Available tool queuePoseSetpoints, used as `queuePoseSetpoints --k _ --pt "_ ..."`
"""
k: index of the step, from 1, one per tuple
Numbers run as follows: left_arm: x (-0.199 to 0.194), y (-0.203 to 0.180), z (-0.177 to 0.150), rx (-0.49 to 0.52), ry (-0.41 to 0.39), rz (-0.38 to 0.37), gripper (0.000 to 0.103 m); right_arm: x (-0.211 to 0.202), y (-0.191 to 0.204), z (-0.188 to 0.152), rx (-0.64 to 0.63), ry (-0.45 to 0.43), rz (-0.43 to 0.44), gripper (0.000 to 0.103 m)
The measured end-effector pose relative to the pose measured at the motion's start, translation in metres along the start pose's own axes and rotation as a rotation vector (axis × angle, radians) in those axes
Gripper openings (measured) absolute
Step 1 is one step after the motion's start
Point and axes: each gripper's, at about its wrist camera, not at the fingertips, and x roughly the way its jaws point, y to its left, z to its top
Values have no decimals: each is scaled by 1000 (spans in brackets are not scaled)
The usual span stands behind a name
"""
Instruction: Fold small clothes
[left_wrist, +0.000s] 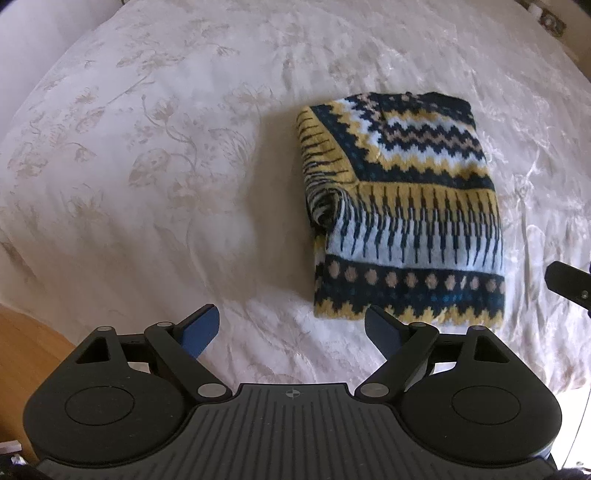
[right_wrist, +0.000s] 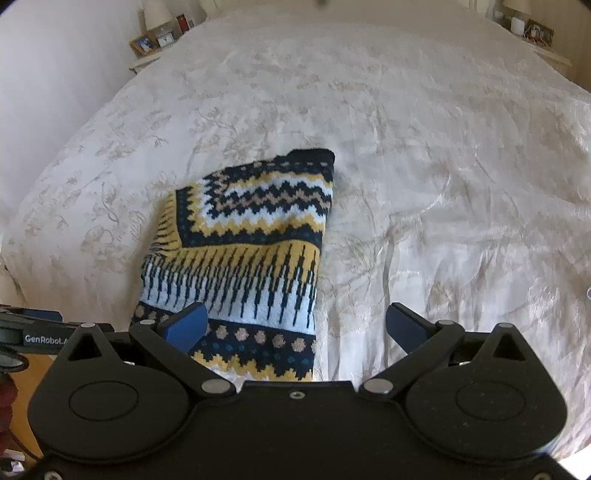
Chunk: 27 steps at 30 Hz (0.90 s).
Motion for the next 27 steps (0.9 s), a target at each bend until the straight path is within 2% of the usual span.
queuePoseSetpoints --k 7,10,27 --pt "7 -1 -1 -5 28 -2 86 8 0 0 6 44 4 102" --pt "10 -3 -3 -1 42 -1 83 11 1 0 -1 53 4 102" --pt "14 -2 -6 -4 68 -4 82 18 0 2 8 74 2 102"
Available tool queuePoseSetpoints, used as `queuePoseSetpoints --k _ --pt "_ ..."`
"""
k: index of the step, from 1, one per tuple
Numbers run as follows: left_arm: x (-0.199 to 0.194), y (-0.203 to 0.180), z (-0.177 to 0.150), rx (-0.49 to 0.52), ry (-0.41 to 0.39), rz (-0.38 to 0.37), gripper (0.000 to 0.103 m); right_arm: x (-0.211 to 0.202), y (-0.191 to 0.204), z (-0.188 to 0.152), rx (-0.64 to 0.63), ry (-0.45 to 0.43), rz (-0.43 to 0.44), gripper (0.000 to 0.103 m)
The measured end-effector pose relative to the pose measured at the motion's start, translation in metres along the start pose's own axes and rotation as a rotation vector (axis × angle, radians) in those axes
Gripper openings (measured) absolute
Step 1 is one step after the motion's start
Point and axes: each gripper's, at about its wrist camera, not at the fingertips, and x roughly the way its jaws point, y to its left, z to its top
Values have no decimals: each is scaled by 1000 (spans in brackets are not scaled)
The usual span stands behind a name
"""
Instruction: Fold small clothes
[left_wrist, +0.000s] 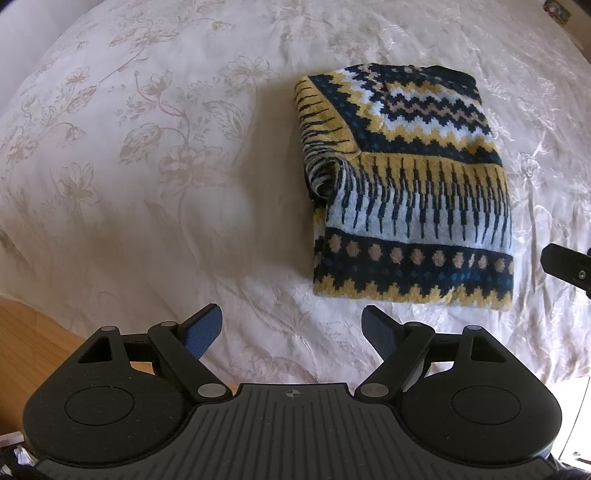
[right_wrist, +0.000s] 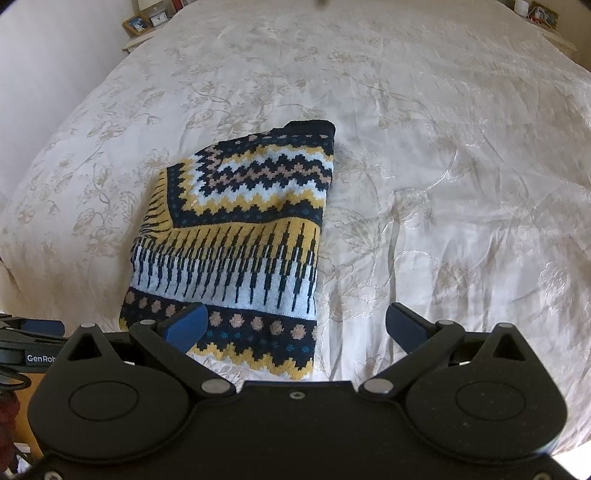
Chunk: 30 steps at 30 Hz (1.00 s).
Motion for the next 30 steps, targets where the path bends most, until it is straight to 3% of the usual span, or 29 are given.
queuePoseSetpoints --k 30 --pt "-4 -2 0 0 -15 -5 82 5 -4 1 23 12 15 102"
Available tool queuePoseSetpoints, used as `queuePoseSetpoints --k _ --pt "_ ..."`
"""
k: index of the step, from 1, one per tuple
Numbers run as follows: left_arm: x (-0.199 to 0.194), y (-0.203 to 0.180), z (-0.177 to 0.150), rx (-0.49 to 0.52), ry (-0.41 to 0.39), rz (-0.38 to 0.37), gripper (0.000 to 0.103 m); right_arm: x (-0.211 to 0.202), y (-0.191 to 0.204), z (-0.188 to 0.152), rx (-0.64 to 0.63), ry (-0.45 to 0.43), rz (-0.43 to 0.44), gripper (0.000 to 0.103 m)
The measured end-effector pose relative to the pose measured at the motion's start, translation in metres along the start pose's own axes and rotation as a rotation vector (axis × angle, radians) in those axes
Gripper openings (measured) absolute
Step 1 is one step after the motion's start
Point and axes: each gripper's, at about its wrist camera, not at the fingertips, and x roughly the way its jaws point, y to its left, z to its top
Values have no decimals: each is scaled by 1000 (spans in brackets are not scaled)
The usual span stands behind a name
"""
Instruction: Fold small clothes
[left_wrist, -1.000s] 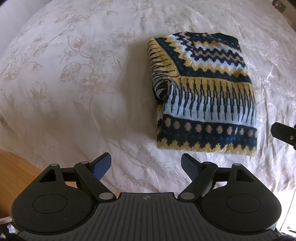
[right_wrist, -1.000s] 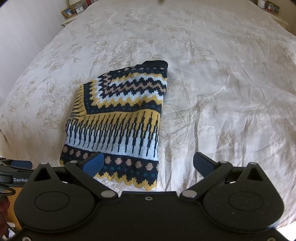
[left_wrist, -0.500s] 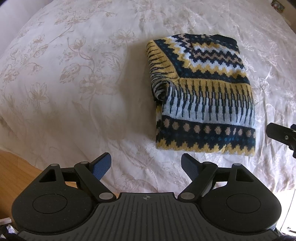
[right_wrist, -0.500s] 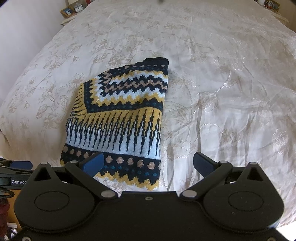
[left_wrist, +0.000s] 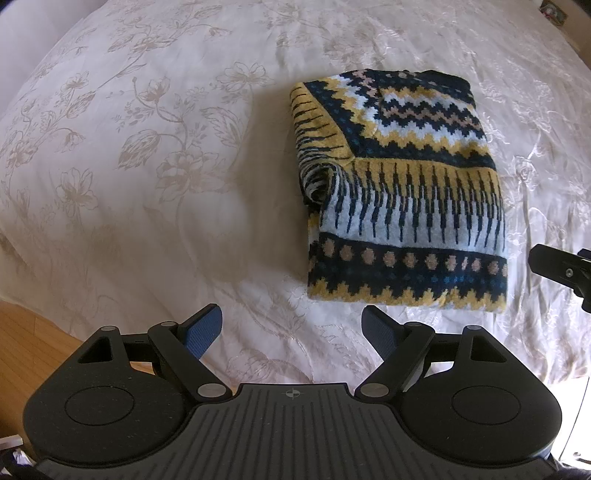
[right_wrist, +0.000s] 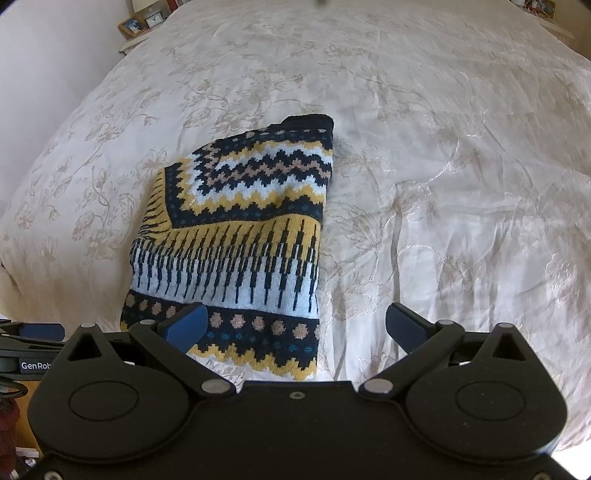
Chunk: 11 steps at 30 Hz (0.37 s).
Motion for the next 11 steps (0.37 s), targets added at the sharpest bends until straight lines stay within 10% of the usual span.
queuePoseSetpoints --k 11 --pt "0 -1 1 4 -4 -2 82 1 0 0 7 1 2 102"
